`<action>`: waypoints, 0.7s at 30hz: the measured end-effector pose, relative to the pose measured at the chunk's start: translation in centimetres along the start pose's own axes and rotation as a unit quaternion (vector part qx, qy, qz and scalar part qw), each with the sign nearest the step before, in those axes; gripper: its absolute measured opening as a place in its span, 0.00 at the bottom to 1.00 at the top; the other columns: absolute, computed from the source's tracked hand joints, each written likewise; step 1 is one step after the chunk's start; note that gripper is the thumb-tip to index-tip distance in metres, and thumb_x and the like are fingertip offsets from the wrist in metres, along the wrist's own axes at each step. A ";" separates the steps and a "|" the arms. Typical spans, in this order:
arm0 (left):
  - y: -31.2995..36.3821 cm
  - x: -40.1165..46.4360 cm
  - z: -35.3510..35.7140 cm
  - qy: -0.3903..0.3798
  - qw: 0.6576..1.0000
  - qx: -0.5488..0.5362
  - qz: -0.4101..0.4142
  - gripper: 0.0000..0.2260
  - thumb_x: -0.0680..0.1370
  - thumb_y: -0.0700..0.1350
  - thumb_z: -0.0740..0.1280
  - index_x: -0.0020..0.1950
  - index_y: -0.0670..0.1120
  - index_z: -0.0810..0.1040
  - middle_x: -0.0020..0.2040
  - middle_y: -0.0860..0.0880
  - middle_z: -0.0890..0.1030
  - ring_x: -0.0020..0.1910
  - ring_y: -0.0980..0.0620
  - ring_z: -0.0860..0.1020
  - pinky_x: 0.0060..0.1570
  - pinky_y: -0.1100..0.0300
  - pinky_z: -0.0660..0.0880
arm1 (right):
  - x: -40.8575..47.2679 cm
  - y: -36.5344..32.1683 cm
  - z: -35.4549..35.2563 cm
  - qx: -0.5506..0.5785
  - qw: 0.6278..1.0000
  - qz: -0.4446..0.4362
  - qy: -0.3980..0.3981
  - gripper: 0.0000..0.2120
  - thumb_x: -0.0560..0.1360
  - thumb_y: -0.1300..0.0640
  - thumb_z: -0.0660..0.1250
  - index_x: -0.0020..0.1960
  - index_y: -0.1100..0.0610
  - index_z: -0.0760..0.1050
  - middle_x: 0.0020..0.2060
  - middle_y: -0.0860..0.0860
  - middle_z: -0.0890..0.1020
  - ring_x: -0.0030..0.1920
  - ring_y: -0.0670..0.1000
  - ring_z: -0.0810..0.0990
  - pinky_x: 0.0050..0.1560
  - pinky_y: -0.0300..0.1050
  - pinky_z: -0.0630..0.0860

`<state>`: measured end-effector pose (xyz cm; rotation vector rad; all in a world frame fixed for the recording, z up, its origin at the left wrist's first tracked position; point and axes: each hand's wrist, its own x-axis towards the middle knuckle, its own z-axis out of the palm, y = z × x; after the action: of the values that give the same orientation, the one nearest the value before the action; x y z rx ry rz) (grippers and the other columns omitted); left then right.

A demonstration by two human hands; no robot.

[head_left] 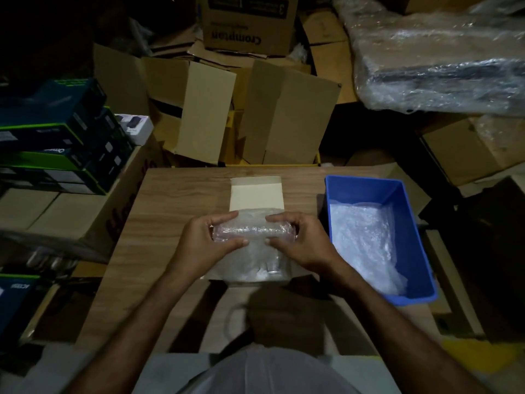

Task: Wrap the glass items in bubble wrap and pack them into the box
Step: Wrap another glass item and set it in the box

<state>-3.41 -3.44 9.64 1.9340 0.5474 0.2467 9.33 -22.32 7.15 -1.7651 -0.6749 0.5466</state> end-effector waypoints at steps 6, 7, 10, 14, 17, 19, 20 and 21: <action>0.0 -0.3 -2.0 -0.068 0.994 0.081 0.010 0.13 0.72 0.57 0.76 0.52 0.53 0.84 0.57 0.55 0.77 0.55 0.58 0.78 0.49 0.57 0.81 | 0.5 0.5 -1.4 0.017 0.998 0.047 -0.034 0.15 0.71 0.46 0.78 0.53 0.52 0.84 0.64 0.48 0.75 0.64 0.48 0.76 0.60 0.49 0.81; 0.4 -0.5 -1.9 -0.081 0.997 0.011 -0.001 0.12 0.75 0.55 0.74 0.55 0.51 0.83 0.58 0.52 0.81 0.56 0.54 0.80 0.50 0.55 0.83 | 0.4 0.4 -1.6 0.066 0.995 0.065 -0.048 0.16 0.72 0.49 0.78 0.56 0.55 0.83 0.66 0.50 0.75 0.64 0.49 0.78 0.59 0.48 0.82; 0.6 -1.0 -0.9 -0.090 0.982 -0.147 -0.070 0.12 0.79 0.46 0.70 0.61 0.45 0.79 0.55 0.45 0.86 0.53 0.45 0.85 0.51 0.50 0.83 | -0.1 -0.1 -1.3 0.162 0.983 0.074 -0.053 0.13 0.79 0.58 0.71 0.59 0.66 0.79 0.55 0.59 0.84 0.53 0.53 0.85 0.49 0.43 0.82; -0.5 -1.5 0.4 -0.091 0.972 -0.191 -0.099 0.21 0.76 0.36 0.73 0.67 0.45 0.73 0.58 0.47 0.85 0.54 0.49 0.85 0.50 0.51 0.83 | -0.5 0.7 -0.5 0.225 0.965 0.134 0.003 0.23 0.75 0.54 0.76 0.67 0.55 0.74 0.58 0.57 0.84 0.55 0.56 0.86 0.53 0.53 0.84; -0.7 -2.2 1.3 -0.030 0.974 -0.206 -0.092 0.23 0.77 0.34 0.71 0.68 0.49 0.69 0.55 0.49 0.86 0.46 0.60 0.85 0.40 0.62 0.82 | -1.7 1.7 0.1 0.221 0.964 0.148 -0.023 0.38 0.69 0.56 0.81 0.72 0.45 0.65 0.63 0.53 0.81 0.59 0.52 0.84 0.55 0.54 0.83; -1.4 -2.4 1.7 -0.019 0.975 -0.205 -0.080 0.33 0.77 0.32 0.70 0.76 0.54 0.61 0.57 0.53 0.82 0.47 0.64 0.84 0.39 0.64 0.81 | -2.1 2.2 0.6 0.196 0.975 0.109 -0.003 0.40 0.69 0.59 0.81 0.72 0.42 0.62 0.65 0.54 0.79 0.61 0.54 0.83 0.54 0.56 0.83; -1.9 -2.5 1.7 -0.018 0.976 -0.203 -0.069 0.38 0.78 0.33 0.70 0.79 0.57 0.56 0.59 0.58 0.79 0.50 0.65 0.83 0.41 0.66 0.80 | -2.3 2.3 0.9 0.190 0.977 0.096 0.013 0.41 0.70 0.59 0.81 0.72 0.41 0.60 0.65 0.54 0.79 0.62 0.54 0.82 0.55 0.58 0.83; -2.4 -2.4 1.7 -0.019 0.980 -0.191 -0.056 0.41 0.78 0.34 0.70 0.81 0.60 0.53 0.63 0.64 0.75 0.56 0.68 0.80 0.44 0.69 0.79 | -2.3 2.3 0.9 0.186 0.978 0.091 0.023 0.42 0.70 0.58 0.80 0.72 0.40 0.58 0.65 0.54 0.78 0.62 0.54 0.82 0.55 0.58 0.83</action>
<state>-5.46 -5.20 6.95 1.5289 0.5380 0.2235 7.46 -23.74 4.75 -1.4862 -0.3511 0.7045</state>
